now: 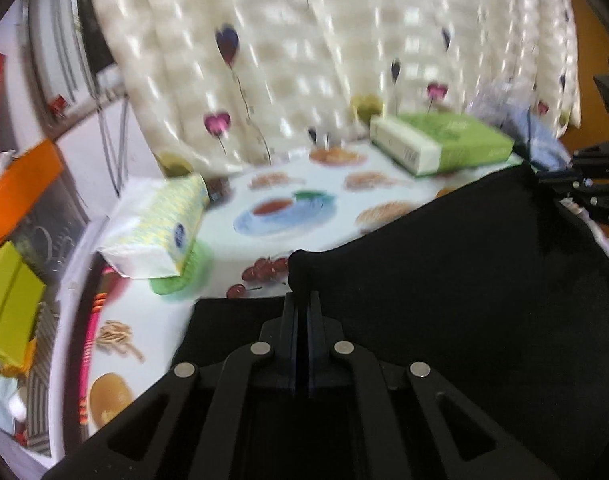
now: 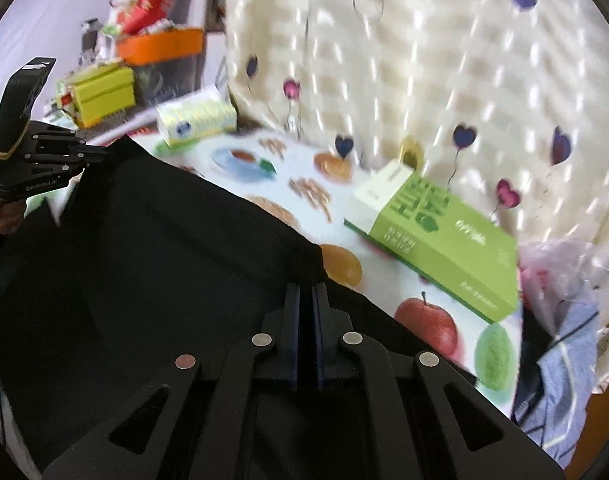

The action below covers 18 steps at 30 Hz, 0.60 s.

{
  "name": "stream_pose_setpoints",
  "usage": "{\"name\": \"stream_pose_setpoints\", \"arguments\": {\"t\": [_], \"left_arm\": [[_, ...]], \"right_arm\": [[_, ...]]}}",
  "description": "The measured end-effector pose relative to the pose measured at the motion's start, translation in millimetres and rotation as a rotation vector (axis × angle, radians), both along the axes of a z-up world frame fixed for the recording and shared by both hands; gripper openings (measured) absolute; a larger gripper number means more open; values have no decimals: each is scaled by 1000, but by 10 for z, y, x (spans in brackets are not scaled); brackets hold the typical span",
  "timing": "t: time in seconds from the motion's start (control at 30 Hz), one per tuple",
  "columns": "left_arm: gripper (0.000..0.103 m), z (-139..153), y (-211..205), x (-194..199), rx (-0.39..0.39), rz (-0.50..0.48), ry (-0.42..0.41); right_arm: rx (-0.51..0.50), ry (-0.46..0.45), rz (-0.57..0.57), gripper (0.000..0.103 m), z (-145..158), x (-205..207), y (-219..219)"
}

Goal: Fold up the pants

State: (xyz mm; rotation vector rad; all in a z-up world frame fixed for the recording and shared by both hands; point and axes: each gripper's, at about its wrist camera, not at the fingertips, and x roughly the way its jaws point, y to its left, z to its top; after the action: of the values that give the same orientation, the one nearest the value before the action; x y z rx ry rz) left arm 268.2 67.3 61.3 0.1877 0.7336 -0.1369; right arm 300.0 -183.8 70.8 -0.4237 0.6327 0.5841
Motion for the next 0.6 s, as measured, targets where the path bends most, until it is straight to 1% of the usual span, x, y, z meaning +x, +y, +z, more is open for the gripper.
{"name": "stream_pose_setpoints", "arguments": {"t": [0.07, 0.17, 0.27, 0.33, 0.37, 0.47, 0.53, 0.6], "left_arm": [[4, 134, 0, -214, -26, 0, -45], [4, 271, 21, -577, -62, -15, -100], [4, 314, 12, -922, -75, -31, -138], [4, 295, -3, -1149, -78, -38, -151], [4, 263, -11, -1252, -84, -40, -148], [4, 127, -23, -1551, -110, -45, -118], [5, -9, -44, -1717, -122, -48, -76], [5, -176, -74, -1854, -138, -52, -21]], "right_arm": [[28, -38, -2, 6, 76, -262, -69], [41, -86, -9, 6, 129, -634, -154], [44, -116, -9, 6, 113, -1103, -210], [22, -133, -7, 6, 46, -1407, -203], [28, -128, -7, 6, 9, -1523, -215], [59, -62, -25, 6, -215, -1854, -287], [65, -19, -43, 6, -367, -1989, -332], [70, 43, -65, 5, -549, -2096, -380]]}}
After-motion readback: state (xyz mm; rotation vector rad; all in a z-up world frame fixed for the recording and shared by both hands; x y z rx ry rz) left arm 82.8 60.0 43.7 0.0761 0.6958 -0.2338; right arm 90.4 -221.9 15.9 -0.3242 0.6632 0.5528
